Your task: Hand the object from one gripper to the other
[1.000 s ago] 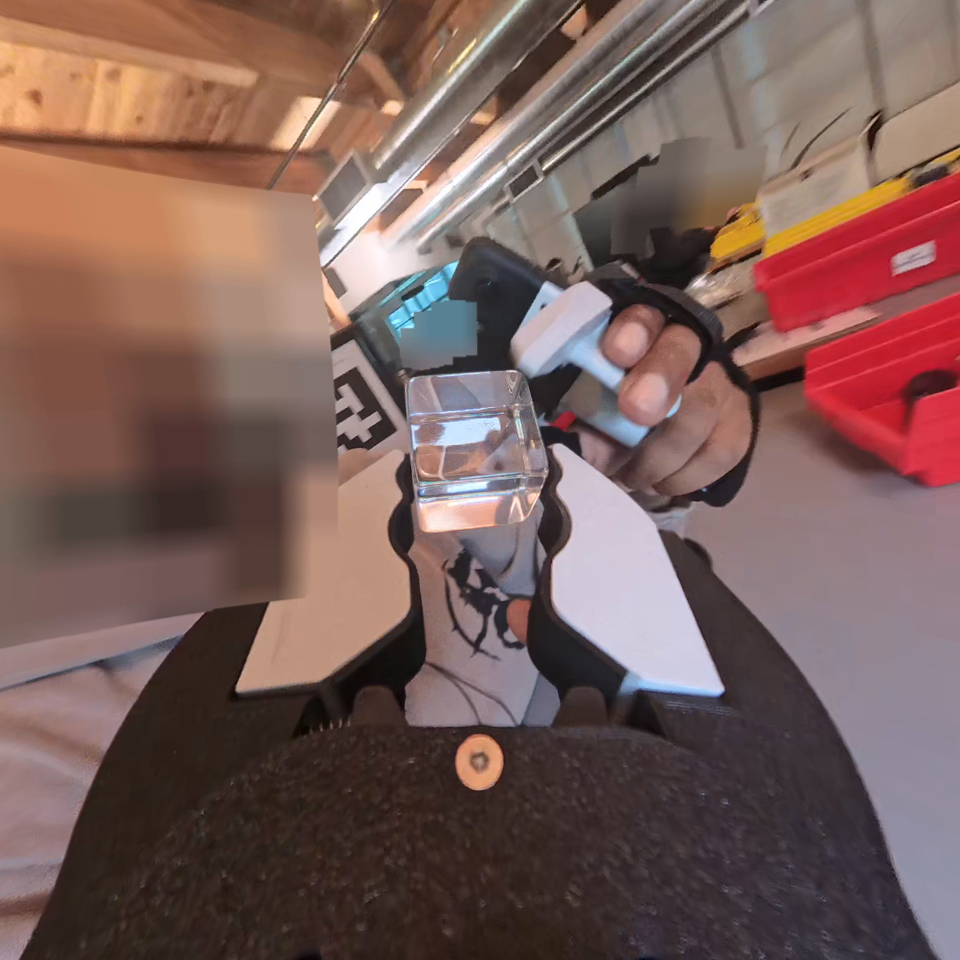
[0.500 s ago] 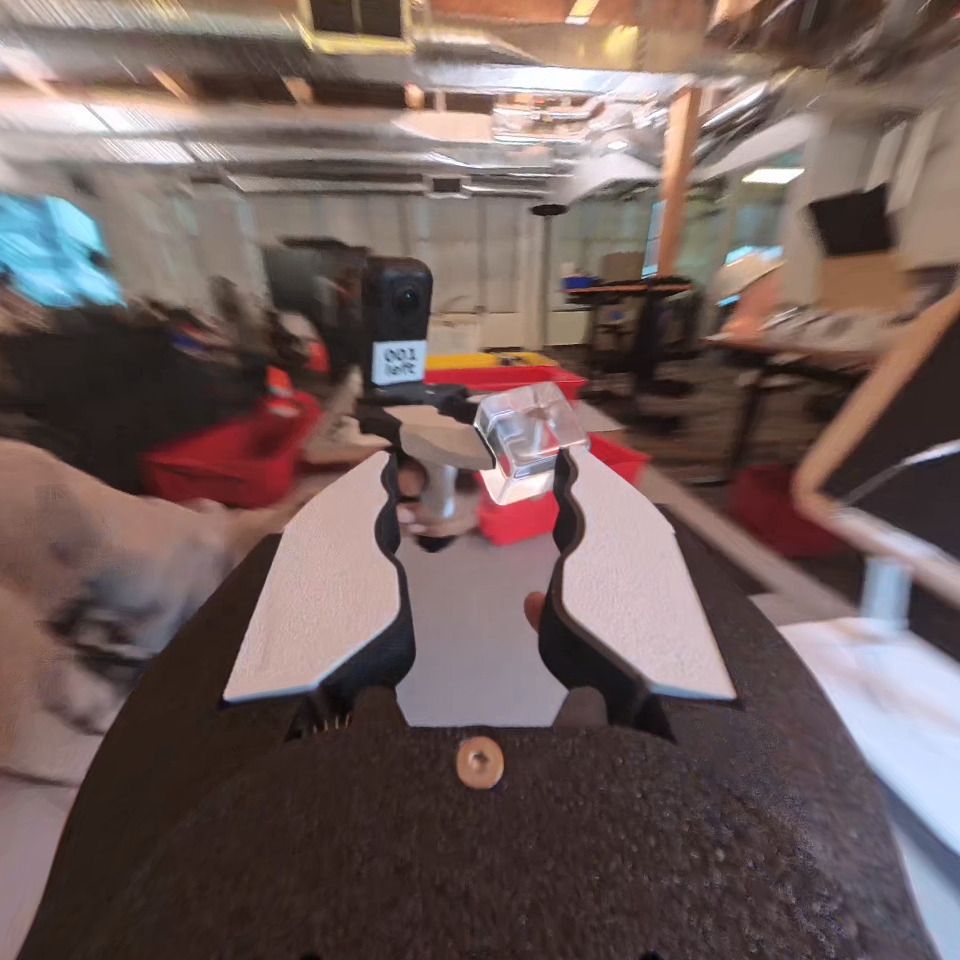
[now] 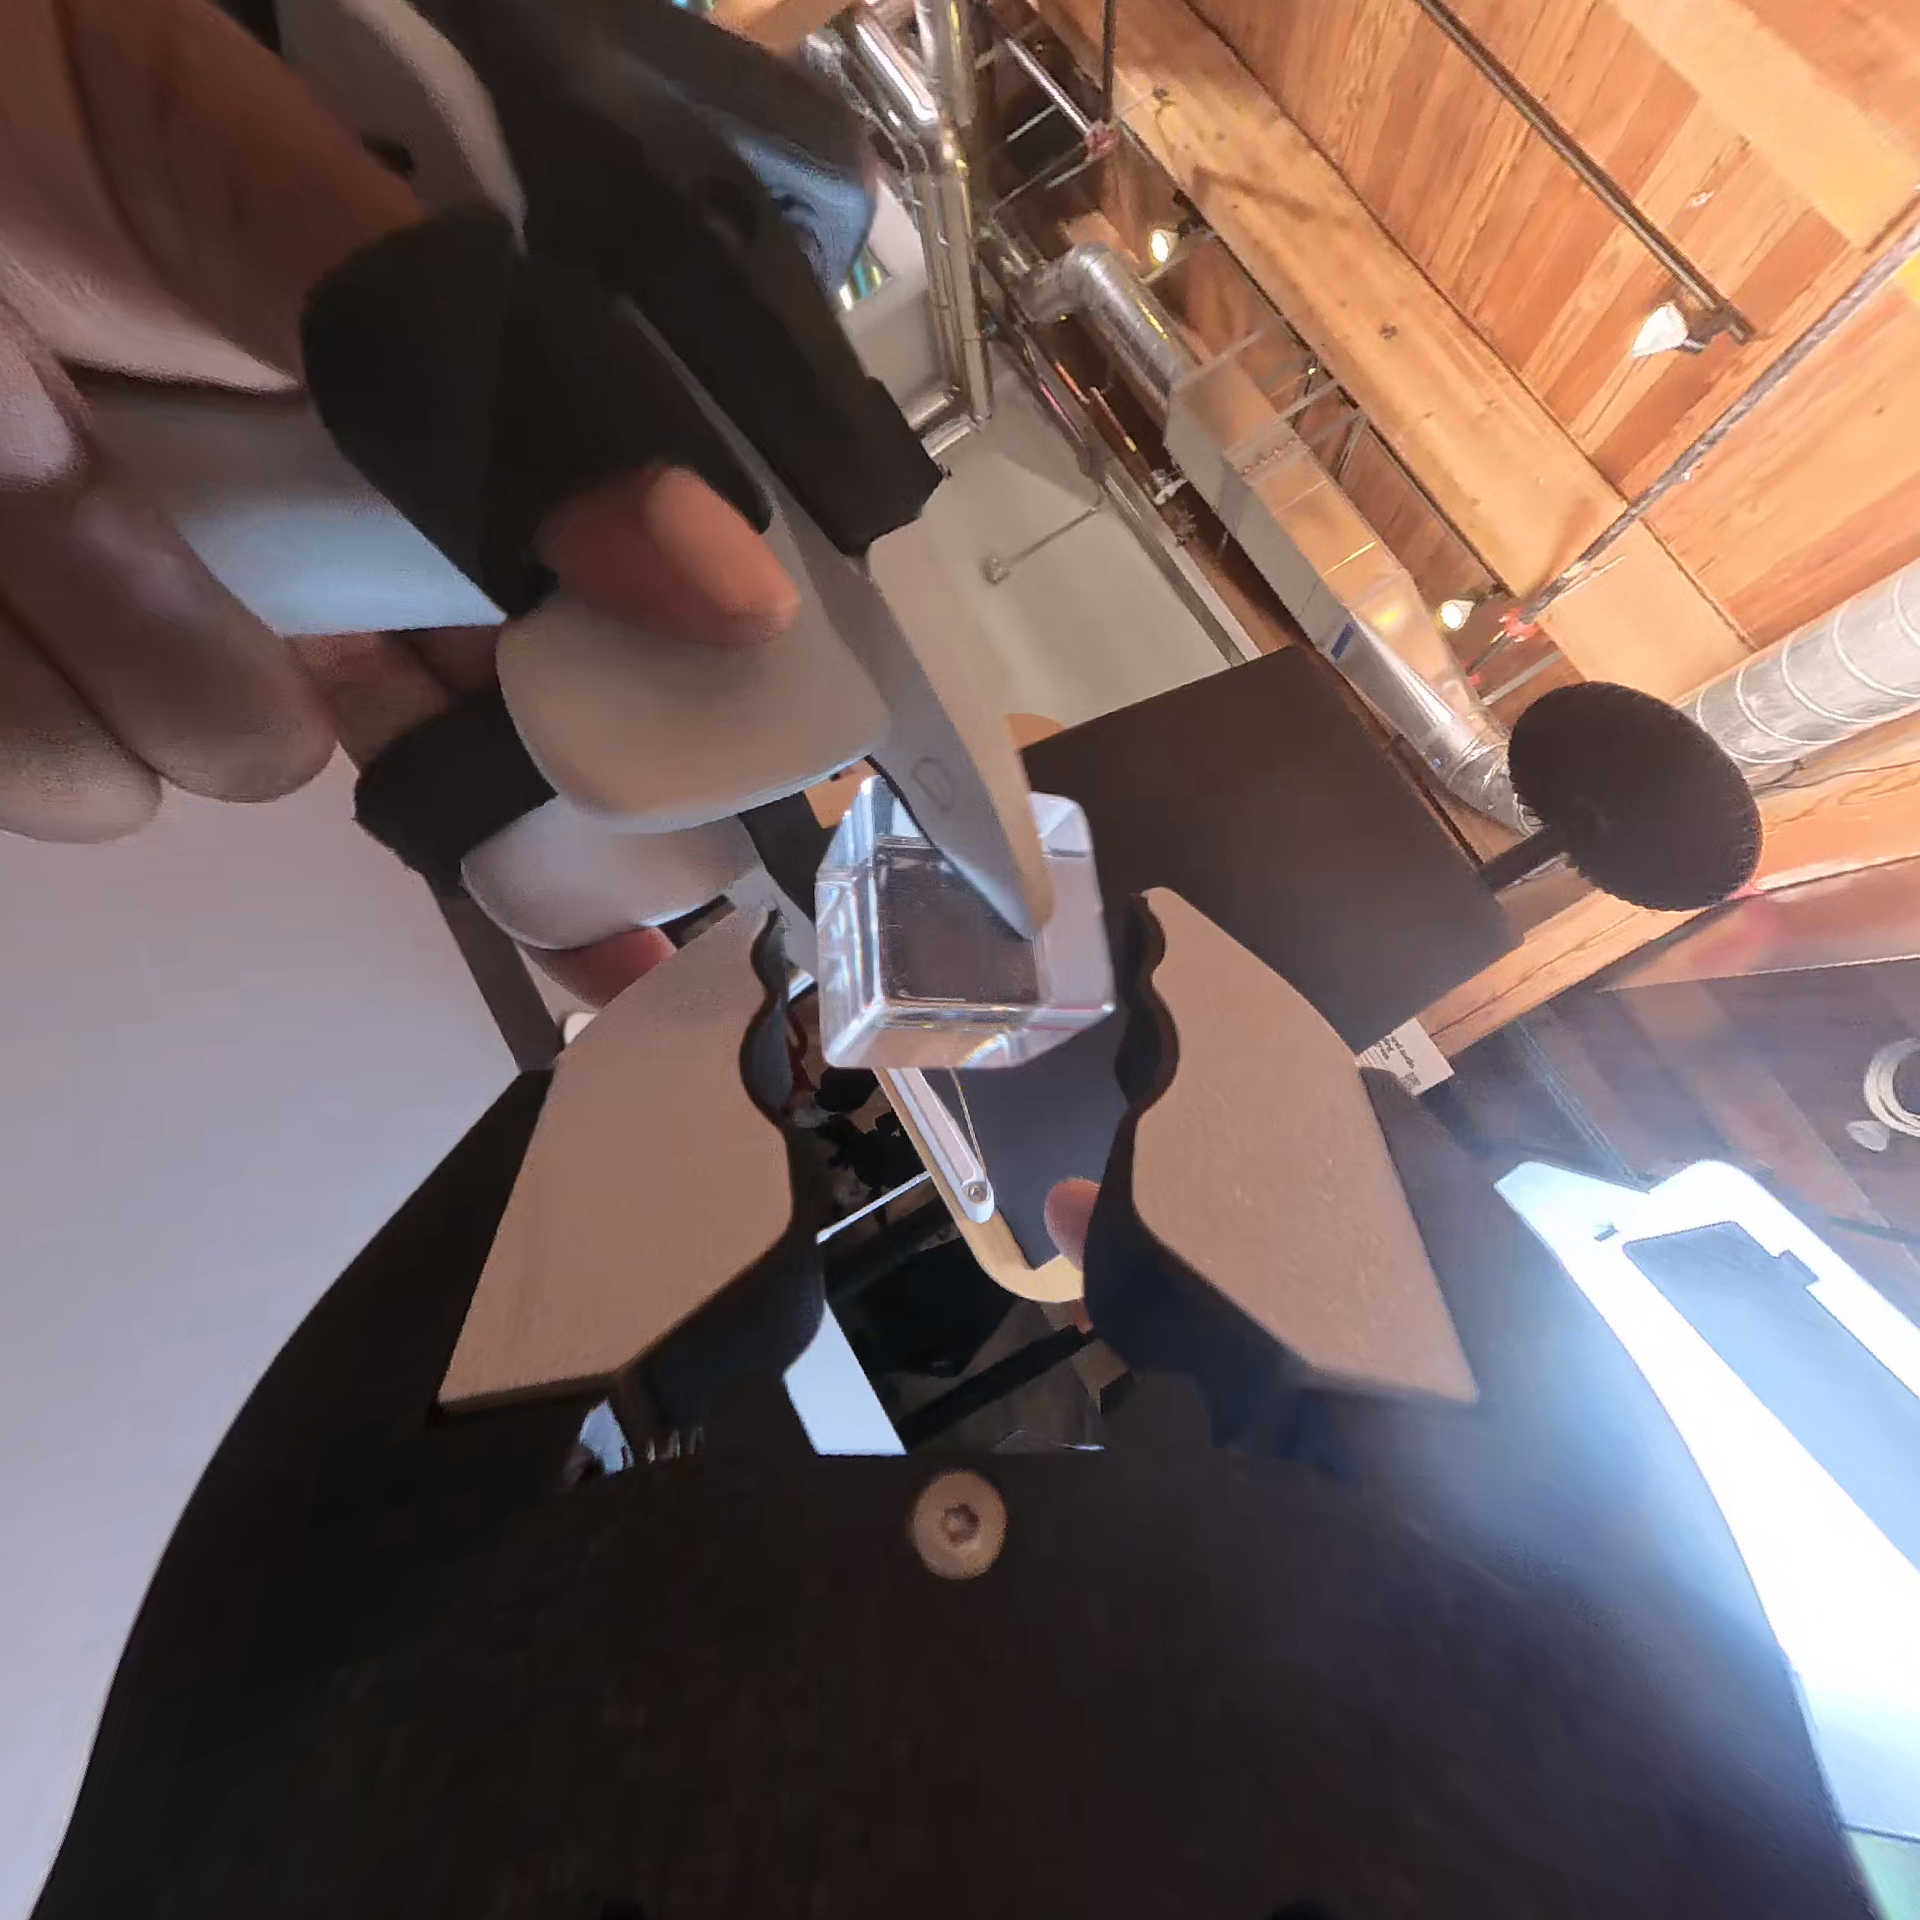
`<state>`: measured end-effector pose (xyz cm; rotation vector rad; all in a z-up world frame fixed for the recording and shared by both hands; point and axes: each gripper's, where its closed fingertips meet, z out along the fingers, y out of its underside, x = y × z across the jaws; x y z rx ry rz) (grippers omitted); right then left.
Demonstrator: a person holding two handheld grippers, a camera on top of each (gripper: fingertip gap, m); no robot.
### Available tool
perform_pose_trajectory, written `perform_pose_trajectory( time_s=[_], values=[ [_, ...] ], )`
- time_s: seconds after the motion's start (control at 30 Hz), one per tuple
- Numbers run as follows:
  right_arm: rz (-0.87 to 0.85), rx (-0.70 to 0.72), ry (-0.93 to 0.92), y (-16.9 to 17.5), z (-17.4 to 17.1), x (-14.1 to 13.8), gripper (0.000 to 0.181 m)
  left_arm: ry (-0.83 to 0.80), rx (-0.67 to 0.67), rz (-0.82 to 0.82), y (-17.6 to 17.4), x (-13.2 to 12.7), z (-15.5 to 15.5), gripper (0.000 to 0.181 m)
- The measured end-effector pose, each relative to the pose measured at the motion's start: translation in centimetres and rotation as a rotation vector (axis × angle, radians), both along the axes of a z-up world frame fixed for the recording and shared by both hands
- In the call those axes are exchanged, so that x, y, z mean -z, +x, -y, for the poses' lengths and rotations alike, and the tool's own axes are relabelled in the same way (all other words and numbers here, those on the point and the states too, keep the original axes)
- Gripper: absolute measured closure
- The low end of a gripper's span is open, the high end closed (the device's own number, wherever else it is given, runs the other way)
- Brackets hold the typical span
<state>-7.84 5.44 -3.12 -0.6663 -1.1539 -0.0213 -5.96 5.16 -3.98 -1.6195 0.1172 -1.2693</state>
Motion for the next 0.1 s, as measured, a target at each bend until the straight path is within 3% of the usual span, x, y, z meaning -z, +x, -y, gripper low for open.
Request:
perform_pose_trajectory(
  time_s=[0.1],
  values=[
    [-0.010,-0.016,0.018,0.48,-0.26,0.14,0.127,-0.001,0.011,-0.012,0.81,0.29,0.26,0.135]
  ],
)
